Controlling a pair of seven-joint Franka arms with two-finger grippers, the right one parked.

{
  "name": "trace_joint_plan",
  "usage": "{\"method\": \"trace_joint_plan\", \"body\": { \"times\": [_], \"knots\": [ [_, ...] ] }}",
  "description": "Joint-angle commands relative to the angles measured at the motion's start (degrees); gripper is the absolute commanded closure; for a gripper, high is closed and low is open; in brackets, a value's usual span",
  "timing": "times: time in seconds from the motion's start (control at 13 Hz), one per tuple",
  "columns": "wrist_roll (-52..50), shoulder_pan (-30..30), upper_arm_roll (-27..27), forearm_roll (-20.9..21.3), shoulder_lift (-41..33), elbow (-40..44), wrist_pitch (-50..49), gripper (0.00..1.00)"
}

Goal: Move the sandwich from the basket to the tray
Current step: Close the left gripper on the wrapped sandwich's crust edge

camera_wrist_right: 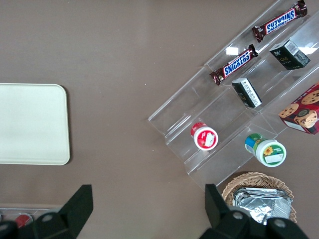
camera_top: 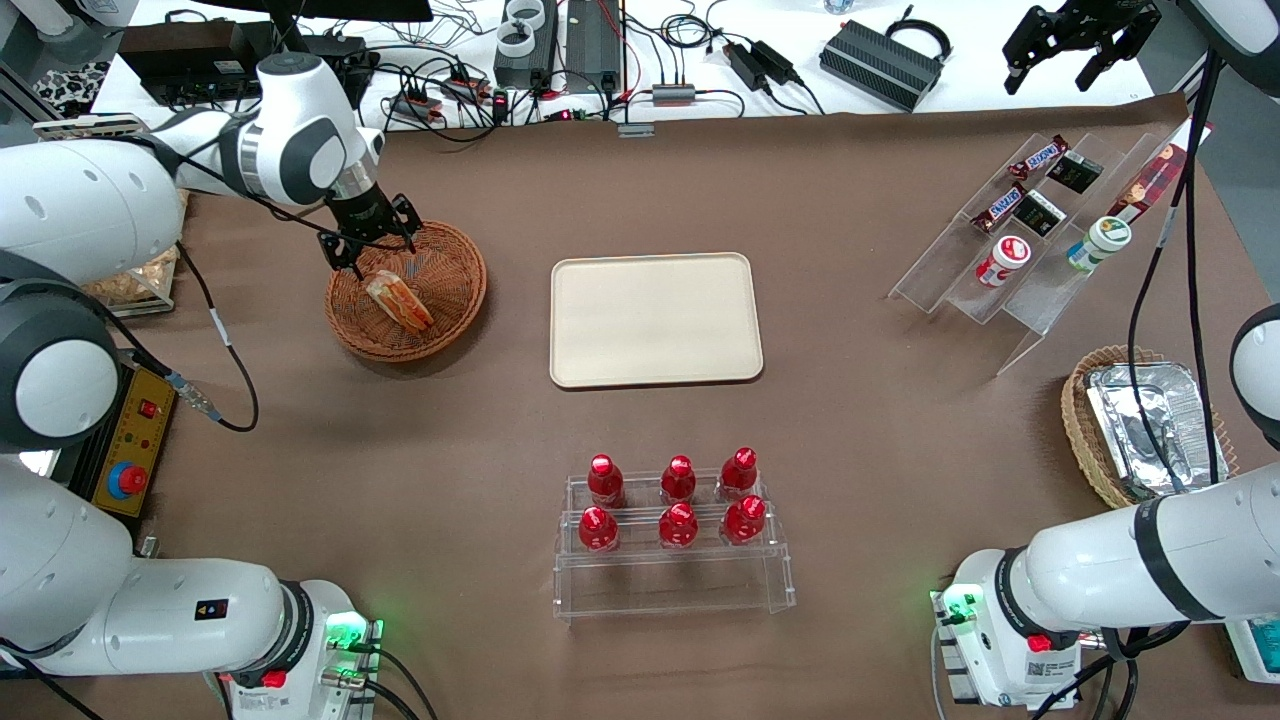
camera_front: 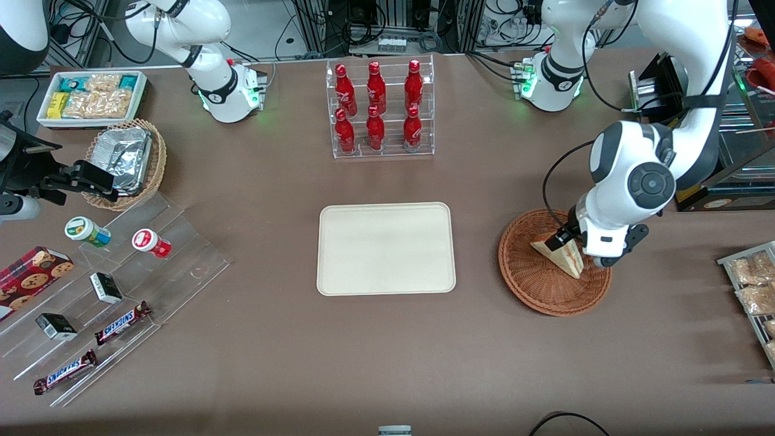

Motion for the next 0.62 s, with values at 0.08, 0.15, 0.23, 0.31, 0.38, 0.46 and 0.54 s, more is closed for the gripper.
{"method": "trace_joint_plan", "body": {
  "times": [0.08,0.15,0.23,0.31,0.38,0.46,0.54],
  "knots": [
    [-1.1,0.5,-0.5,3.4,3.8,0.7,1.8,0.0],
    [-1.1,0.6,-0.5,3.5,4.7,0.4,3.2,0.0],
    [-1.1,0.6,-0.5,3.6,5.6,0.3,4.2,0.0],
    [-1.1,0.7,-0.5,3.6,6.3,0.2,4.9,0.0],
    [-1.1,0.7,-0.4,3.6,6.8,0.2,5.3,0.03],
    [-1.1,0.7,-0.3,3.6,6.8,0.0,5.4,0.12],
    [-1.4,0.7,-0.3,3.6,6.6,-0.4,5.4,0.25]
  ]
}}
